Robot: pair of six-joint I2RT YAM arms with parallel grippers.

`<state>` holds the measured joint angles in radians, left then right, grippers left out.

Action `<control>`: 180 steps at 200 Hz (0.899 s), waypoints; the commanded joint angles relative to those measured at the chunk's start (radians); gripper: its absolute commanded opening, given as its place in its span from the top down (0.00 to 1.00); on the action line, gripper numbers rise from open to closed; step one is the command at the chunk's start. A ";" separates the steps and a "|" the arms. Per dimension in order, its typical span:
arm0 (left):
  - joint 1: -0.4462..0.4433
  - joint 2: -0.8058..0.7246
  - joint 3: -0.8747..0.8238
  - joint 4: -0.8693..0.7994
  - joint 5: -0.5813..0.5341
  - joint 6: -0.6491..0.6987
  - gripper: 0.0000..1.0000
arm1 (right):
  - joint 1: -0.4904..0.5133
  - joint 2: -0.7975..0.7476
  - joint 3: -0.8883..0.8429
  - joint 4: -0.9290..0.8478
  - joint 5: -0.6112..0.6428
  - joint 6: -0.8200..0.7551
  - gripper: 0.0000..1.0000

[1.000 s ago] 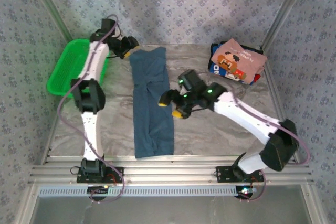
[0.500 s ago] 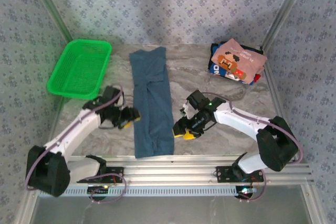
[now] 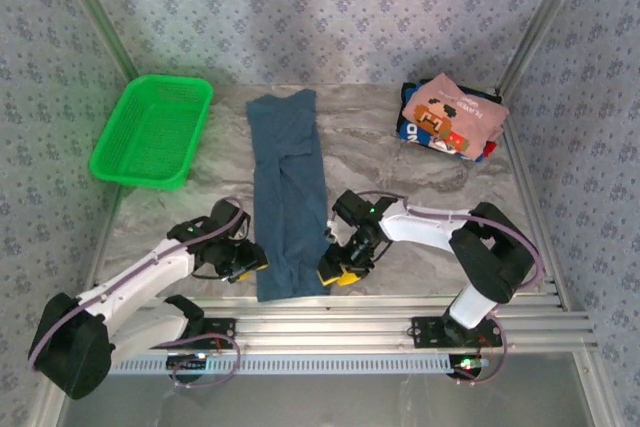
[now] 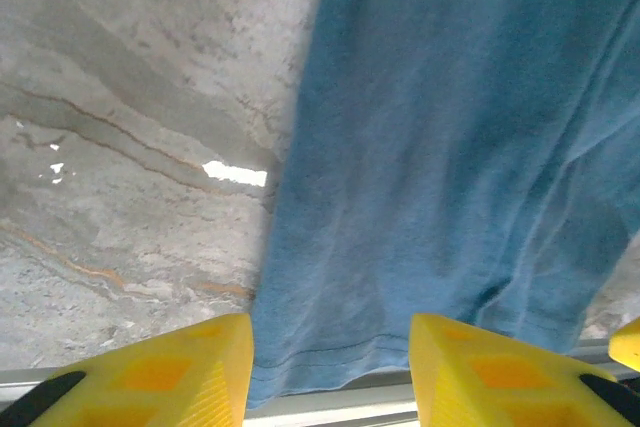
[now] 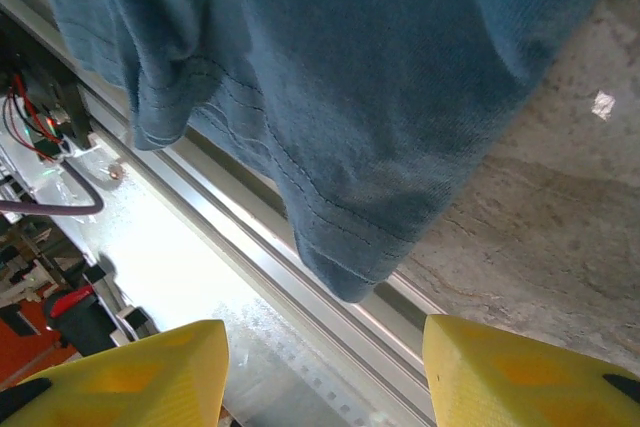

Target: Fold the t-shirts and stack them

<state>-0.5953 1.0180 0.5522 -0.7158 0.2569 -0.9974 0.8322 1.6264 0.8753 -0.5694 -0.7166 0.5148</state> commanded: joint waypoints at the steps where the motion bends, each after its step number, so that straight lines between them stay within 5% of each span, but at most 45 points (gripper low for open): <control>1: -0.025 -0.005 -0.018 -0.042 -0.044 -0.040 0.56 | 0.016 0.011 -0.005 -0.016 0.030 -0.008 0.44; 71: -0.132 -0.031 -0.090 -0.001 -0.046 -0.135 0.62 | 0.024 0.009 -0.030 0.002 0.066 0.008 0.46; 180: -0.163 0.026 -0.130 0.178 -0.008 -0.178 0.70 | 0.030 0.043 -0.019 0.057 0.056 0.036 0.47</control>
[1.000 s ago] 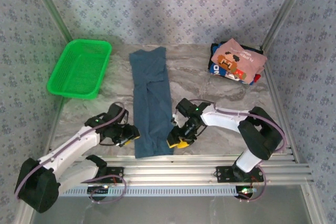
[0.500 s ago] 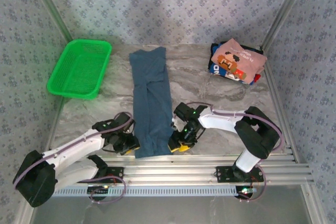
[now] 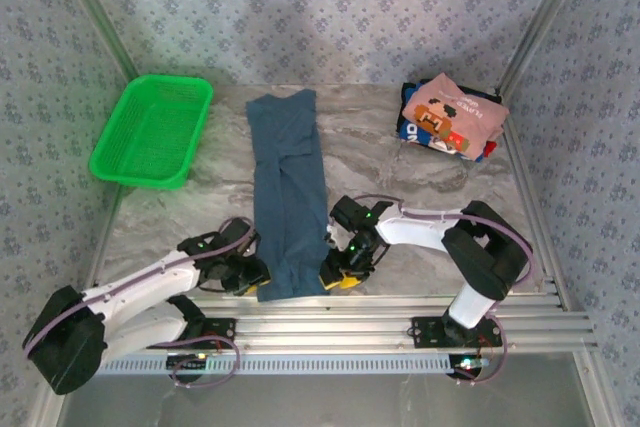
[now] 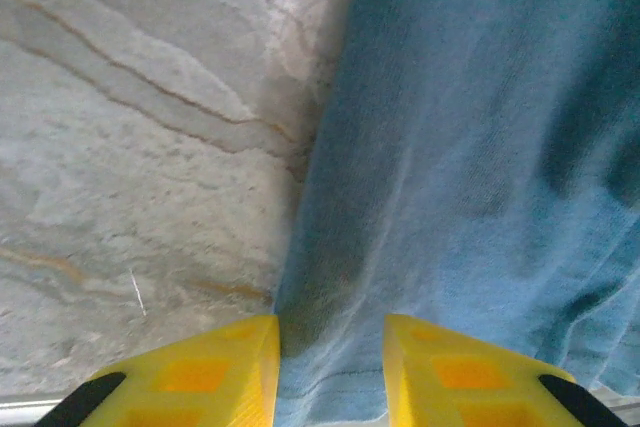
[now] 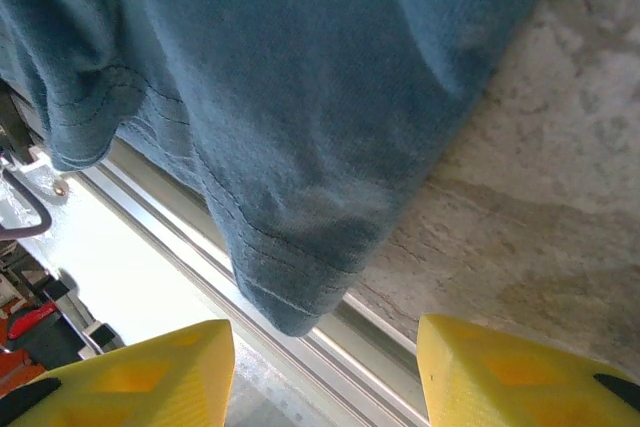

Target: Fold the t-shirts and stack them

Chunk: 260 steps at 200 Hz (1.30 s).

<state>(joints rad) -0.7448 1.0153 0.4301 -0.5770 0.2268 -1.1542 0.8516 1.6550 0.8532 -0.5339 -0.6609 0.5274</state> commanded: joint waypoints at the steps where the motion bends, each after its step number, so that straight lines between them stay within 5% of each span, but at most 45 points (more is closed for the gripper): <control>1: -0.015 0.029 -0.009 0.040 0.023 -0.021 0.70 | 0.012 0.016 0.004 0.022 0.000 0.024 0.47; 74: -0.020 -0.007 -0.058 0.062 0.026 -0.051 0.77 | 0.049 0.068 0.045 0.022 0.004 0.033 0.52; 153: -0.021 -0.127 0.000 -0.035 -0.029 -0.066 1.00 | 0.016 0.009 0.066 -0.059 0.023 0.038 0.97; 260: -0.032 -0.230 0.178 -0.218 -0.103 -0.062 1.00 | 0.028 -0.106 0.186 -0.259 0.015 0.031 1.00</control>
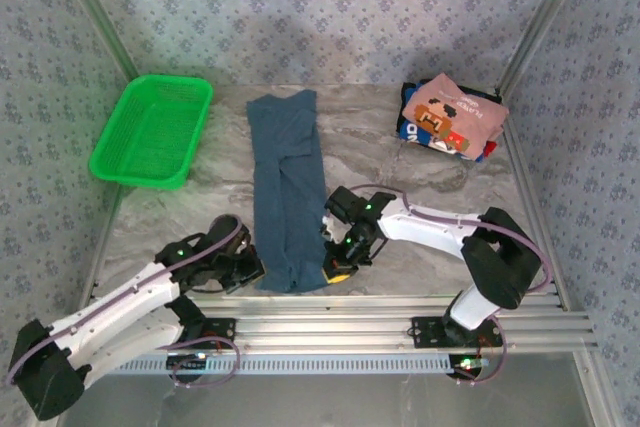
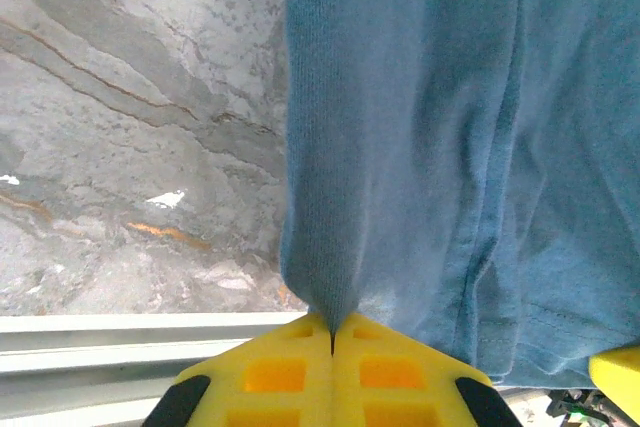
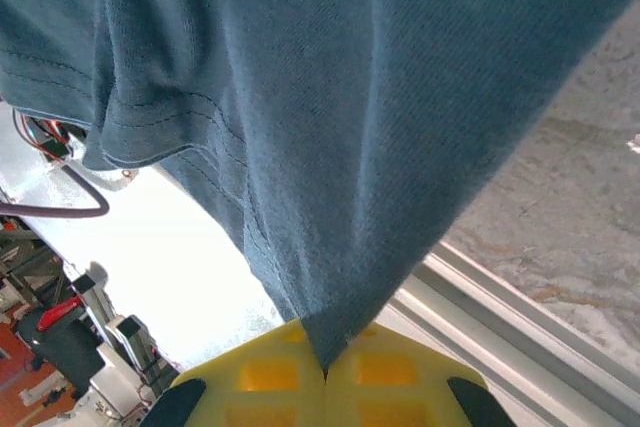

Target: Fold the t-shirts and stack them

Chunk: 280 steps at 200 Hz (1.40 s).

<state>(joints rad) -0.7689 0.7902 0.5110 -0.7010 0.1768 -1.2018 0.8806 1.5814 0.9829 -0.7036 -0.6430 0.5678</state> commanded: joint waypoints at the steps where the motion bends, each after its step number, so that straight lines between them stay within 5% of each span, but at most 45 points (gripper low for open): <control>1: -0.008 -0.002 0.101 -0.096 -0.055 -0.013 1.00 | -0.002 -0.033 0.060 -0.091 -0.002 -0.009 1.00; 34: 0.030 0.049 0.204 -0.100 -0.072 0.031 1.00 | -0.058 -0.024 0.160 -0.166 0.011 -0.047 1.00; 151: 0.496 0.464 0.511 0.052 0.163 0.369 1.00 | -0.283 0.374 0.735 -0.424 0.023 -0.269 1.00; 280: 0.658 0.880 0.768 0.137 0.314 0.493 1.00 | -0.392 0.756 1.238 -0.533 0.059 -0.254 1.00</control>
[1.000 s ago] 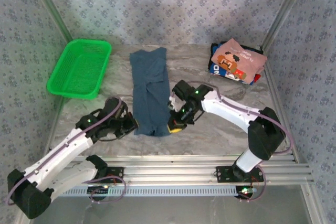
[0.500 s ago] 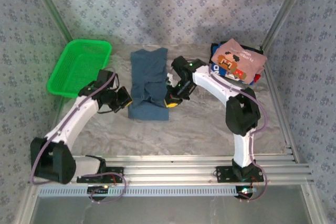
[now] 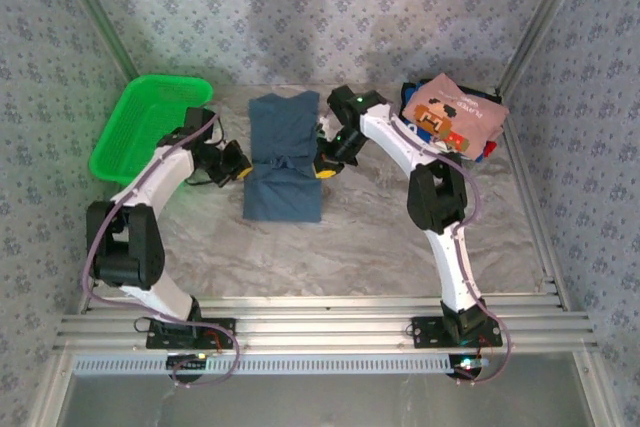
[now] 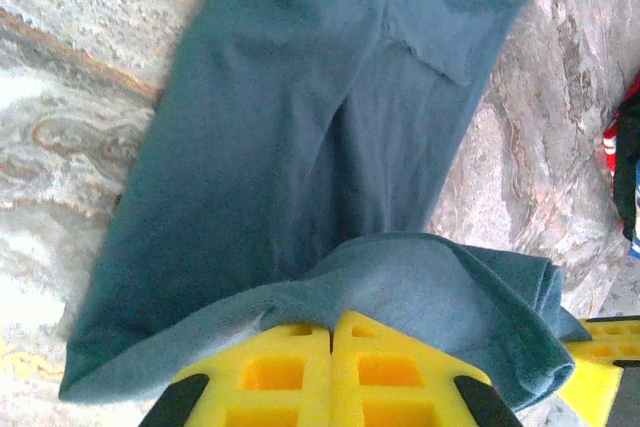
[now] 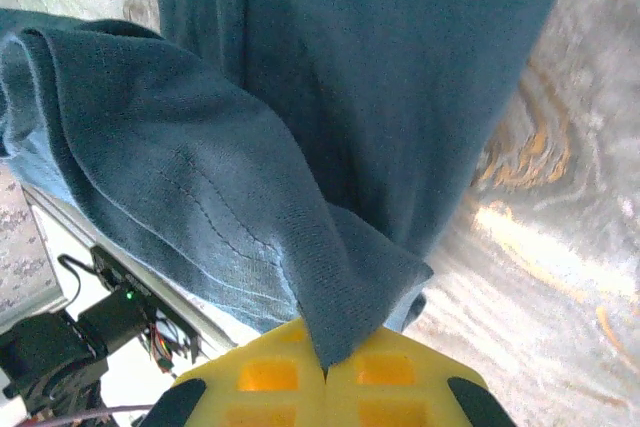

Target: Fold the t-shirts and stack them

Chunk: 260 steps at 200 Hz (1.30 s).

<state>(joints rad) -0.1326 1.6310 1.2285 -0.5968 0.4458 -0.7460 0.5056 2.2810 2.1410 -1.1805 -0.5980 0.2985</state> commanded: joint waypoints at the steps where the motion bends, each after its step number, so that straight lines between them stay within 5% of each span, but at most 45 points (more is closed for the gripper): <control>1: 0.023 0.042 0.051 0.035 0.046 0.036 1.00 | -0.017 0.059 0.082 -0.056 0.014 0.015 1.00; 120: 0.060 0.335 0.178 0.098 0.105 0.056 1.00 | -0.067 0.253 0.182 0.118 -0.043 0.153 0.94; 159: 0.070 0.362 0.266 0.130 0.133 0.007 0.62 | -0.115 0.257 0.190 0.388 -0.170 0.354 0.61; 173: 0.073 0.339 0.326 0.107 0.124 -0.002 0.54 | -0.136 0.212 0.167 0.477 -0.175 0.417 0.57; 210: 0.097 0.192 0.352 0.069 0.050 -0.043 0.43 | -0.166 -0.004 -0.013 0.503 -0.094 0.388 0.51; 260: 0.074 -0.037 0.060 0.079 0.051 -0.009 0.40 | -0.134 -0.273 -0.435 0.550 -0.068 0.289 0.53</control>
<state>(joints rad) -0.0383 1.6615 1.4326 -0.4896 0.5014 -0.7761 0.3355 2.0834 1.8530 -0.6434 -0.6762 0.6605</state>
